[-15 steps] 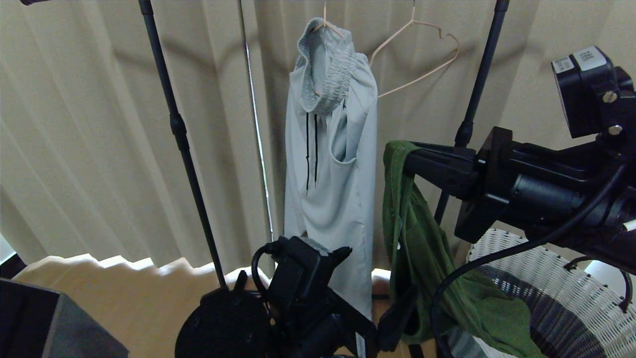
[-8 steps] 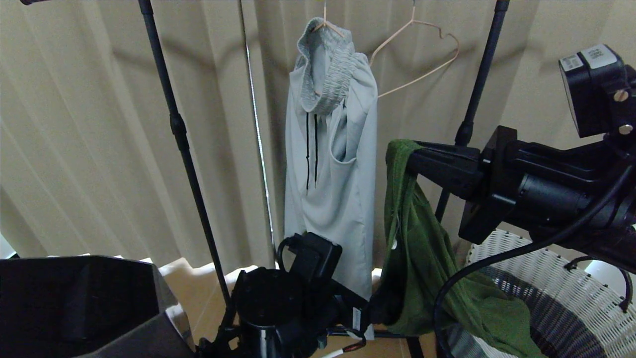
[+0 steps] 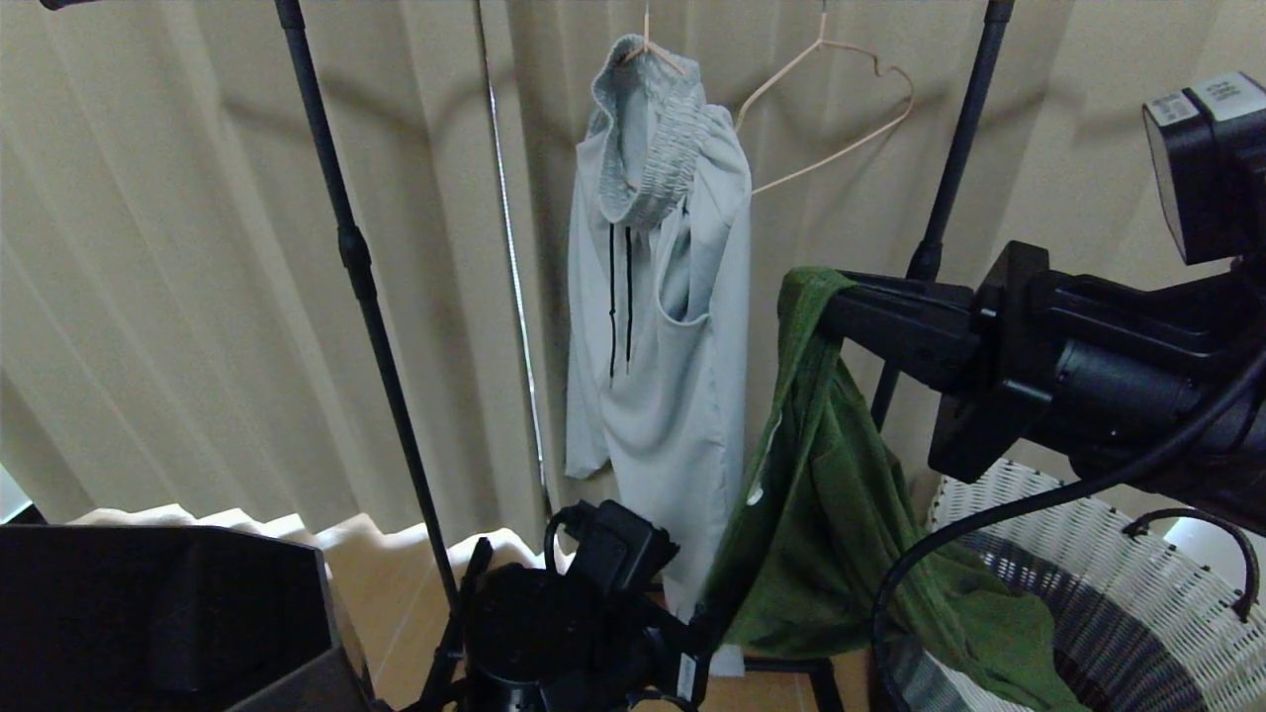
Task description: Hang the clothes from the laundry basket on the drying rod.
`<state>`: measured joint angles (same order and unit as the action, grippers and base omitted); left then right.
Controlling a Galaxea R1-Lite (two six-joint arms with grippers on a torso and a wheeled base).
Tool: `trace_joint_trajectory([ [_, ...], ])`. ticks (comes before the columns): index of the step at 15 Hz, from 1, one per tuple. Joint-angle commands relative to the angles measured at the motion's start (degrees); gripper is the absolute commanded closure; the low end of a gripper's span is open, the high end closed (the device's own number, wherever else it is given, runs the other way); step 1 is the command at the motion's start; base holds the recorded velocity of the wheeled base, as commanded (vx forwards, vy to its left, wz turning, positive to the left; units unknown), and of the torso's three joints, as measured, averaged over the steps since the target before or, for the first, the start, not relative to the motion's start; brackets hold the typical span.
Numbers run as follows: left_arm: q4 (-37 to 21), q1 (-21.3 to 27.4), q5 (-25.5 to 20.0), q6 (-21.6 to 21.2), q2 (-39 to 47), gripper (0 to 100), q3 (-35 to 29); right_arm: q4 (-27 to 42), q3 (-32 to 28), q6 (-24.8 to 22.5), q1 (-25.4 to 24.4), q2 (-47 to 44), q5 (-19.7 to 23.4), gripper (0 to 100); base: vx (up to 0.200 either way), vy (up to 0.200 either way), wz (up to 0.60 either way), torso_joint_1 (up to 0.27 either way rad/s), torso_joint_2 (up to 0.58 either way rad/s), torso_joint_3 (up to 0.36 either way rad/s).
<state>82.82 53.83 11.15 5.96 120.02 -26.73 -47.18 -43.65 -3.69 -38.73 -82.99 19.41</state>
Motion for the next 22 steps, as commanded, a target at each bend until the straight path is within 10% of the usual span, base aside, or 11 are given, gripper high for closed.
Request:
trace_joint_trajectory([
  [1, 0.2, -0.1, 0.2, -0.8, -2.3, 100, 1.3, 0.0, 0.1, 0.0, 0.0, 0.1, 0.0, 100, 0.0, 0.0, 0.0, 0.0, 0.0, 0.0],
  [4, 7.2, -1.9, 0.8, -14.0, -5.2, 100, 11.3, 0.0, 1.1, 0.1, 0.3, -0.1, -0.1, 100, 0.0, 0.0, 0.0, 0.0, 0.0, 0.0],
  [6, 7.2, -5.4, 0.3, -15.1, -13.1, 100, 11.2, 0.0, 2.3, 0.1, 0.9, -0.1, -0.1, 100, 0.0, 0.0, 0.0, 0.0, 0.0, 0.0],
  [9, -12.9, -11.6, -0.7, -14.8, -27.6, 100, 5.3, 0.0, 3.8, 0.1, 1.7, -0.1, -0.2, 100, 0.0, 0.0, 0.0, 0.0, 0.0, 0.0],
  [15, -77.7, -20.4, -12.6, -7.9, -51.7, 100, -30.3, 0.2, 3.5, -0.7, 7.6, -0.3, -0.5, 100, 0.0, 0.0, 0.0, 0.0, 0.0, 0.0],
  [18, -83.4, -20.3, -12.5, -7.5, -51.1, 100, -39.7, 0.2, 2.1, -0.7, 10.5, -0.5, -0.4, 100, 0.0, 0.0, 0.0, 0.0, 0.0, 0.0],
  [22, -83.4, -20.3, -12.6, -7.5, -51.0, 100, -36.8, 0.9, -3.6, -0.7, 12.2, -0.6, -0.3, 100, 0.0, 0.0, 0.0, 0.0, 0.0, 0.0],
])
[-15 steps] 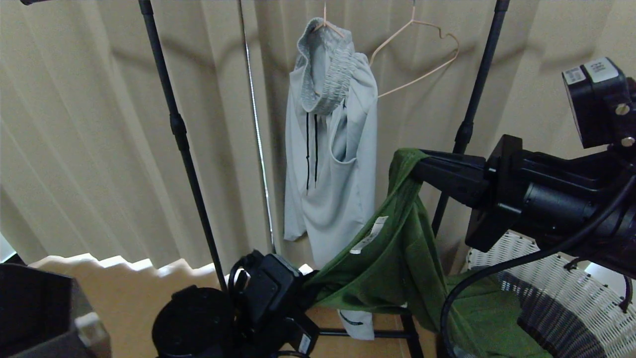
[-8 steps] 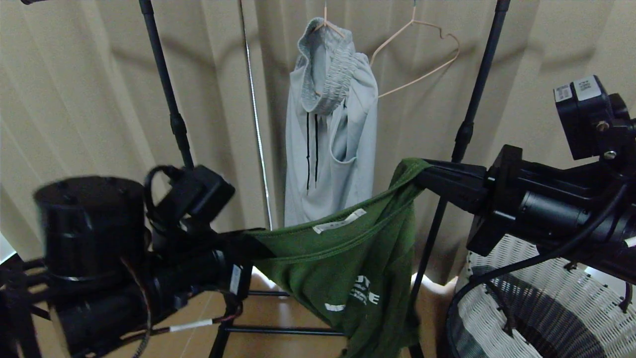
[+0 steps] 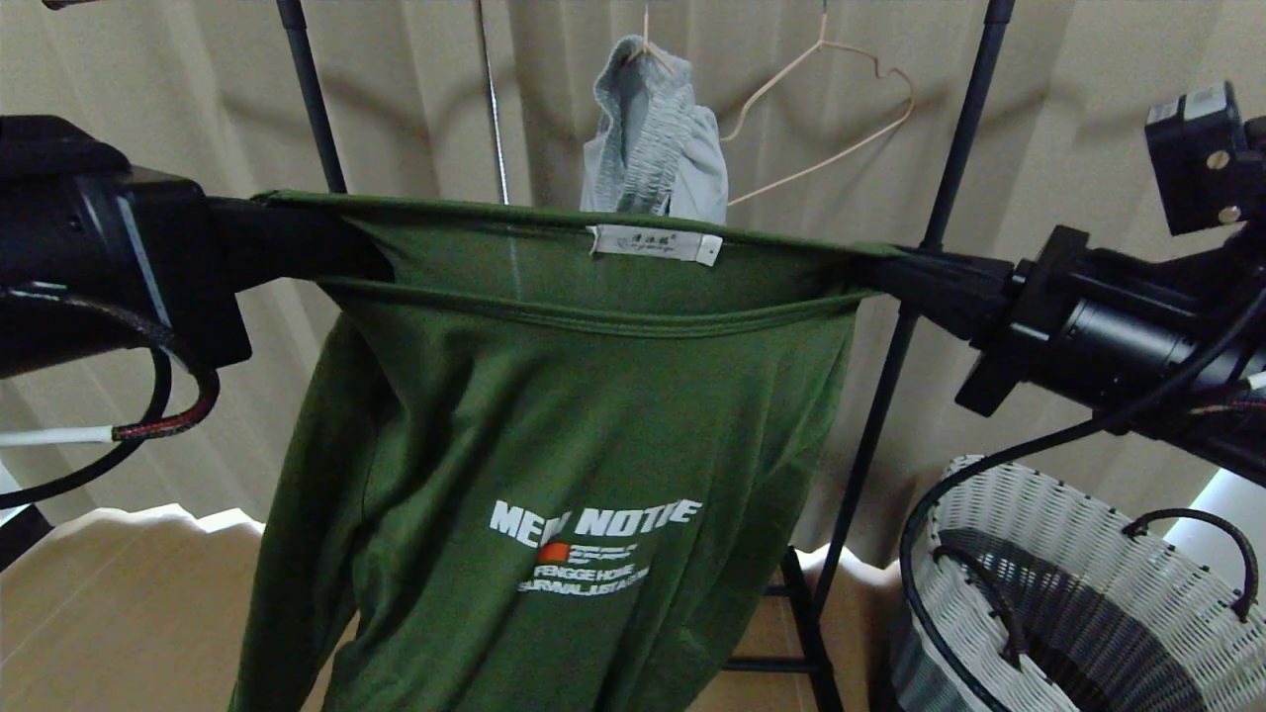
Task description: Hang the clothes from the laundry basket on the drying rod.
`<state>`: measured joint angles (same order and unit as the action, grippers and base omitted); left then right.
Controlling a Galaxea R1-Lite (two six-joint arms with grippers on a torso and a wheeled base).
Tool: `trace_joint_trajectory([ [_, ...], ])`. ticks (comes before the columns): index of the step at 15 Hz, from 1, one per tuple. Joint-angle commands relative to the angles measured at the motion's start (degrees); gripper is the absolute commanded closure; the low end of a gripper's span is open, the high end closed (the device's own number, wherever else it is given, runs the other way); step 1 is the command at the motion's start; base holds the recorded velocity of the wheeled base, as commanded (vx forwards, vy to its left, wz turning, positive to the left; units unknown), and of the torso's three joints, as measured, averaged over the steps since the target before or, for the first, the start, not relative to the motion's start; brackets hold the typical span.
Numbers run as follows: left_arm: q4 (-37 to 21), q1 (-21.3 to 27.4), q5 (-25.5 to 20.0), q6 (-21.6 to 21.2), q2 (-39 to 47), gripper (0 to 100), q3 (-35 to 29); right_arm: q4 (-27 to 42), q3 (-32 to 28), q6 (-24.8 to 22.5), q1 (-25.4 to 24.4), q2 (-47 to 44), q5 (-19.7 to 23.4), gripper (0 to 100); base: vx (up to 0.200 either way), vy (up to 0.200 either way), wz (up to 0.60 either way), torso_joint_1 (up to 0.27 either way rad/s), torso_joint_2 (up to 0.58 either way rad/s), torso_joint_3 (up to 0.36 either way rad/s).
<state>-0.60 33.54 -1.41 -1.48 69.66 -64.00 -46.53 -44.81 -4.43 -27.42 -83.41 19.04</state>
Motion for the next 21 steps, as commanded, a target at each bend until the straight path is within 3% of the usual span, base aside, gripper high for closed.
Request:
trace_joint_trajectory([
  [1, 0.1, 0.1, 0.0, 0.0, -0.6, 100, 0.5, 0.8, -3.4, 0.0, 1.2, -0.2, 0.0, 100, 0.0, 0.0, 0.0, 0.0, 0.0, 0.0],
  [4, 0.2, 1.6, 0.1, -0.9, -0.7, 100, 2.0, 1.4, -3.4, 0.0, 1.3, 0.1, -0.1, 100, 0.0, 0.0, 0.0, 0.0, 0.0, 0.0],
  [8, 3.6, 2.9, 0.2, -0.5, -0.1, 100, 2.9, 2.0, -3.4, 0.0, 4.9, 2.0, 0.0, 100, 0.0, 0.0, 0.0, 0.0, 0.0, 0.0],
  [13, 8.2, 3.3, 0.4, -0.6, 9.4, 100, -3.3, 16.7, -4.0, 0.2, 3.9, 13.4, 1.0, 100, 0.0, 0.0, 0.0, 0.0, 0.0, 0.0],
  [17, 10.6, 3.1, 0.4, -0.5, 14.7, 100, -4.5, 27.8, -2.8, 0.0, 2.6, 19.4, 10.3, 100, 0.0, 0.0, 0.0, 0.0, 0.0, 0.0],
  [21, 10.1, 3.3, 0.4, -0.5, 14.4, 100, -3.9, 27.6, -2.7, 0.0, 2.6, 18.8, 10.8, 100, 0.0, 0.0, 0.0, 0.0, 0.0, 0.0],
])
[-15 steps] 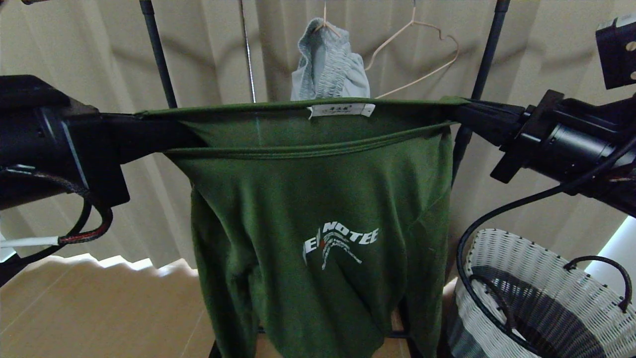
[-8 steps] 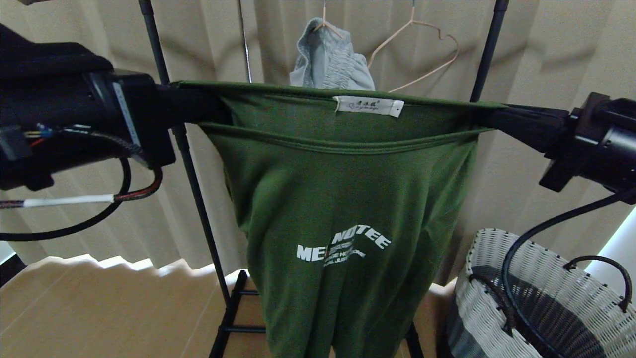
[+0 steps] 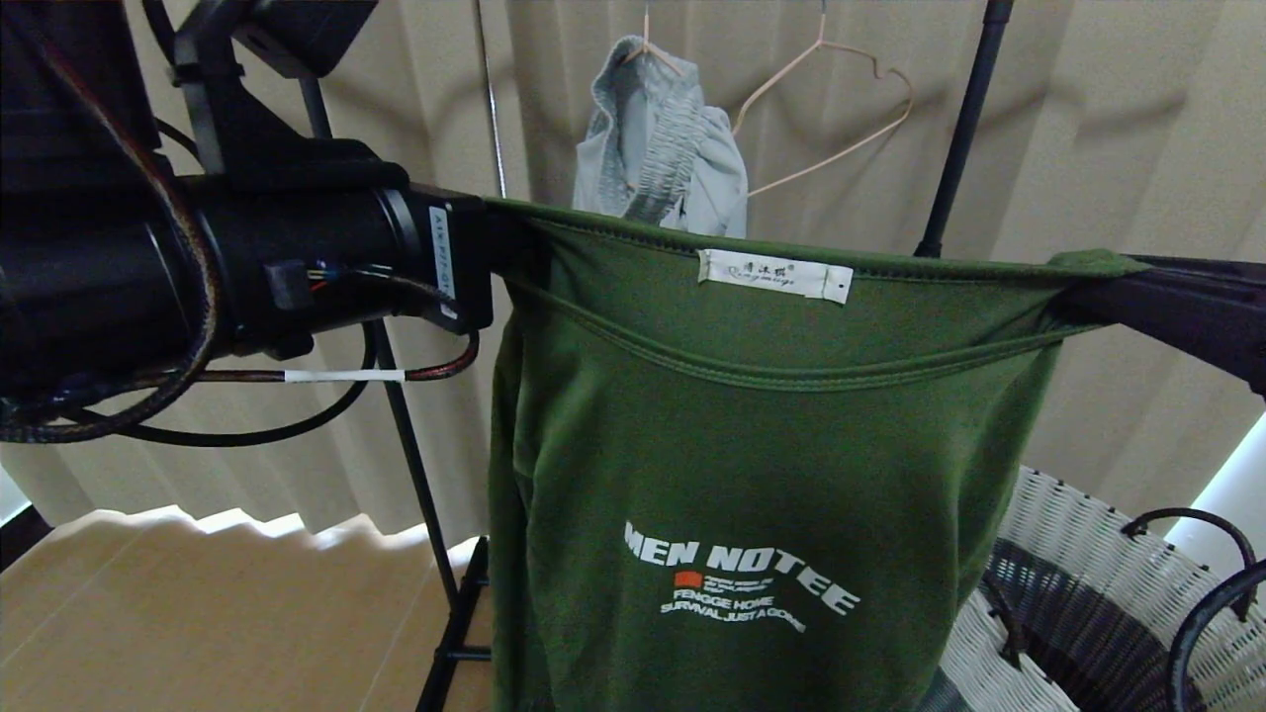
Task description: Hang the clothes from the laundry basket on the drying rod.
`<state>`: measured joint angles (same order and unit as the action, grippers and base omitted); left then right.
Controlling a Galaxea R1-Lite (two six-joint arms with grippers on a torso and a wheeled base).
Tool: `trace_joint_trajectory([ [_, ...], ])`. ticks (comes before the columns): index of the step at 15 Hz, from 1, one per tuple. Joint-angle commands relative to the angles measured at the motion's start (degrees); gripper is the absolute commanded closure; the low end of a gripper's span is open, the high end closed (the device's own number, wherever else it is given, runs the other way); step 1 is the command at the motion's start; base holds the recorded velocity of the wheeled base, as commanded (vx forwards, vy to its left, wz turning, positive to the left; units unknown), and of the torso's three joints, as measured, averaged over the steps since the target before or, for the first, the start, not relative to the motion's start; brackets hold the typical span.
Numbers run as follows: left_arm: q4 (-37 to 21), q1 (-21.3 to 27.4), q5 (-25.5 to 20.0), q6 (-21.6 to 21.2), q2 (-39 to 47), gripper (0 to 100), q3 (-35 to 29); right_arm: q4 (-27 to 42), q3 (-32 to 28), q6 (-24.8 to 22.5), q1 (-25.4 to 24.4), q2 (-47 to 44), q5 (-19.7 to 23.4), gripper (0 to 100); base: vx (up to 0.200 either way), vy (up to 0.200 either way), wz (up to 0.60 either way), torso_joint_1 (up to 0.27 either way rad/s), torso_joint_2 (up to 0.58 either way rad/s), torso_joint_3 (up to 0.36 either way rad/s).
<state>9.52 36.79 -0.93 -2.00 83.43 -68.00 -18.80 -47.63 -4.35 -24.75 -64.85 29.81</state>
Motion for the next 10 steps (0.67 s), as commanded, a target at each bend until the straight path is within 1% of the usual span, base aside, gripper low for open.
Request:
trace_joint_trajectory([
  [1, -0.4, 0.0, 0.0, 0.0, 0.5, 100, 0.1, -0.2, 0.0, 0.0, 0.0, -0.2, 0.0, 100, 0.0, 0.0, 0.0, 0.0, 0.0, 0.0],
  [3, -4.6, 0.0, -0.1, 0.0, -1.8, 100, 0.4, -0.5, -0.7, -0.1, 0.4, -2.6, -0.4, 100, 0.0, 0.0, 0.0, 0.0, 0.0, 0.0],
  [4, -9.4, 0.0, -0.5, 0.0, -4.2, 100, 0.3, -3.2, -1.0, -0.2, 1.2, -4.2, -0.8, 100, 0.0, 0.0, 0.0, 0.0, 0.0, 0.0],
  [6, -15.2, 0.1, -0.6, 0.0, -7.9, 100, 0.4, -9.3, -1.0, -0.1, 2.0, -7.9, -2.7, 100, 0.0, 0.0, 0.0, 0.0, 0.0, 0.0],
  [7, -17.2, 0.3, -0.7, 0.0, -9.7, 100, 0.5, -12.0, -1.2, -0.1, 2.0, -9.6, -3.6, 100, 0.0, 0.0, 0.0, 0.0, 0.0, 0.0],
  [8, -17.9, 0.4, -1.0, 0.0, -10.5, 100, 0.5, -13.1, -1.2, 0.0, 2.0, -10.4, -3.9, 100, 0.0, 0.0, 0.0, 0.0, 0.0, 0.0],
  [10, -21.8, 0.8, -4.8, 0.2, -14.7, 100, 1.3, -18.1, -1.2, 0.0, 2.0, -13.6, -4.0, 100, 0.0, 0.0, 0.0, 0.0, 0.0, 0.0],
])
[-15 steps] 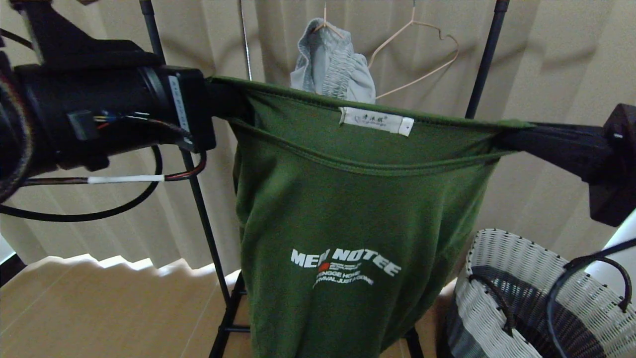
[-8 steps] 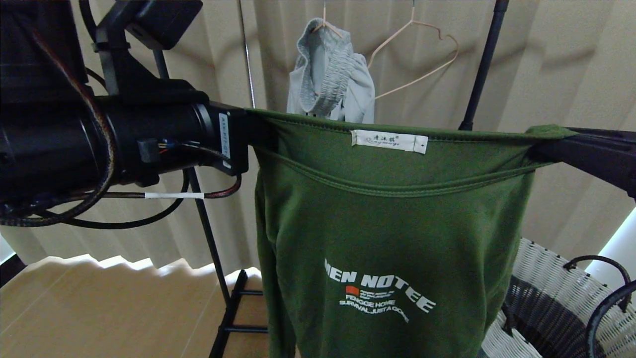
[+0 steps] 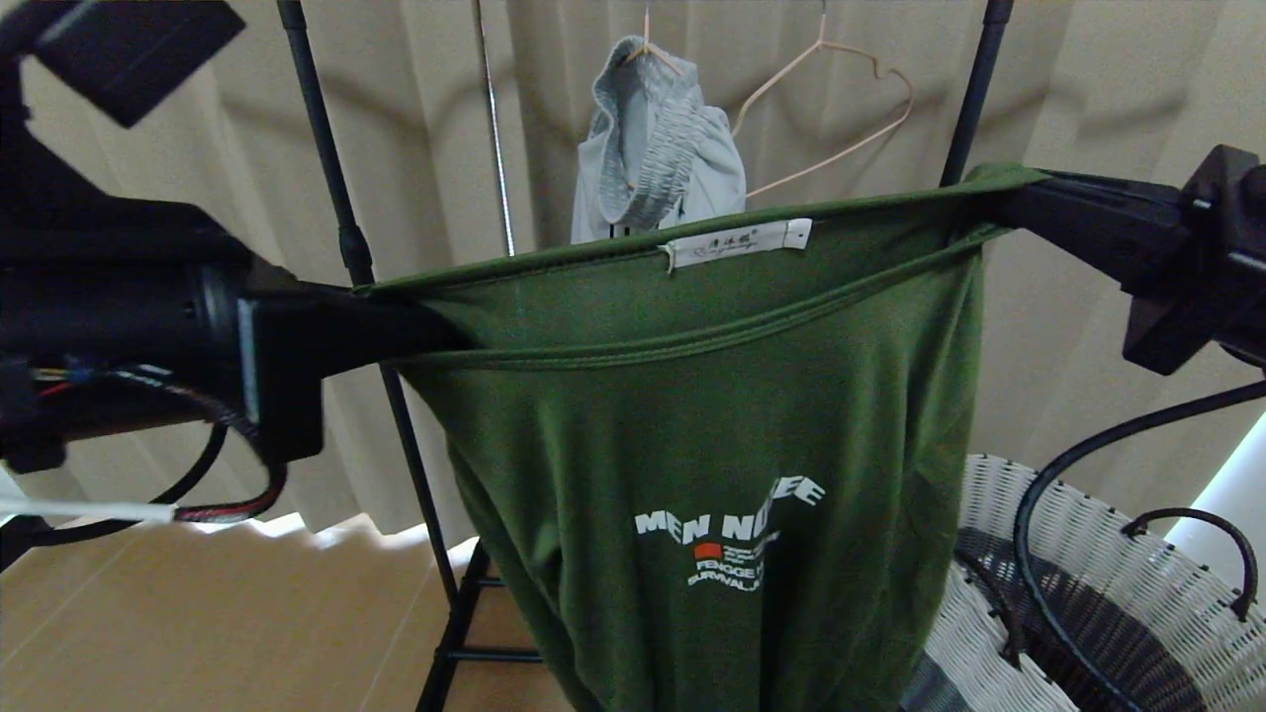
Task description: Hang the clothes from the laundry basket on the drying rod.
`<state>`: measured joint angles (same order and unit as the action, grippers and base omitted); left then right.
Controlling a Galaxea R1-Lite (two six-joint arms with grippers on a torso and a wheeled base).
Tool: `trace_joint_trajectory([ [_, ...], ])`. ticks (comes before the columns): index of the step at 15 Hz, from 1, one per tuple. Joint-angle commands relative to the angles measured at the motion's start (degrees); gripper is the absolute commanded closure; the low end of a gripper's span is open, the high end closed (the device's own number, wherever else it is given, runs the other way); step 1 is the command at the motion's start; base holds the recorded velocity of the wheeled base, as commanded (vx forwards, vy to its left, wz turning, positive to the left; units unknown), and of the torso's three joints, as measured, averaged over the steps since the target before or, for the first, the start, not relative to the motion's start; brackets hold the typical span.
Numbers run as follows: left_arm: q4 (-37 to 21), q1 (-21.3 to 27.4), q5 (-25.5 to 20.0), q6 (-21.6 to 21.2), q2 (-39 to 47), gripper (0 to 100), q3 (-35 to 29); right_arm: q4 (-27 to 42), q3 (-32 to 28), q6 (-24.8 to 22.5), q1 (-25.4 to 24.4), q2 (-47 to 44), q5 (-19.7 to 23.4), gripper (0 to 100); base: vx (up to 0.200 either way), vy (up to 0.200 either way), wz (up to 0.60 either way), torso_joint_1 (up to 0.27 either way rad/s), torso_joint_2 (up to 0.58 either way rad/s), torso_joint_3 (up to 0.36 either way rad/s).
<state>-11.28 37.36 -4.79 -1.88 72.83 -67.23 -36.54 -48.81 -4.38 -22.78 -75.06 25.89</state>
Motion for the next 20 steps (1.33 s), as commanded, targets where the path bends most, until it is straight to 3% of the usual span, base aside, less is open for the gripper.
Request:
trace_joint_trajectory([
  [1, -1.6, 0.5, -1.5, 0.0, -6.1, 100, 2.0, -2.1, -0.1, 0.1, 0.0, -4.7, -0.1, 100, 0.0, 0.0, 0.0, 0.0, 0.0, 0.0],
  [5, 0.3, 5.7, -1.3, -0.1, -8.5, 100, 4.3, -2.4, -0.3, 0.1, 0.0, -5.2, -0.7, 100, 0.0, 0.0, 0.0, 0.0, 0.0, 0.0],
  [8, 9.4, 4.4, -0.1, 0.2, -6.8, 100, 8.4, -1.9, 0.3, 0.0, 0.2, -3.5, -4.2, 100, 0.0, 0.0, 0.0, 0.0, 0.0, 0.0],
  [10, 14.4, 3.8, 3.8, 1.5, -4.7, 100, 16.1, -2.5, 3.5, 0.1, 1.3, -2.1, -5.6, 100, 0.0, 0.0, 0.0, 0.0, 0.0, 0.0],
  [13, 21.3, 3.7, 4.3, 1.4, -2.3, 100, 13.4, -2.2, 2.5, 0.0, 1.8, -1.4, -5.6, 100, 0.0, 0.0, 0.0, 0.0, 0.0, 0.0],
  [20, 21.6, 3.4, 4.3, 1.4, -2.5, 100, 12.5, -2.1, 1.8, 0.1, 2.0, -1.5, -5.5, 100, 0.0, 0.0, 0.0, 0.0, 0.0, 0.0],
])
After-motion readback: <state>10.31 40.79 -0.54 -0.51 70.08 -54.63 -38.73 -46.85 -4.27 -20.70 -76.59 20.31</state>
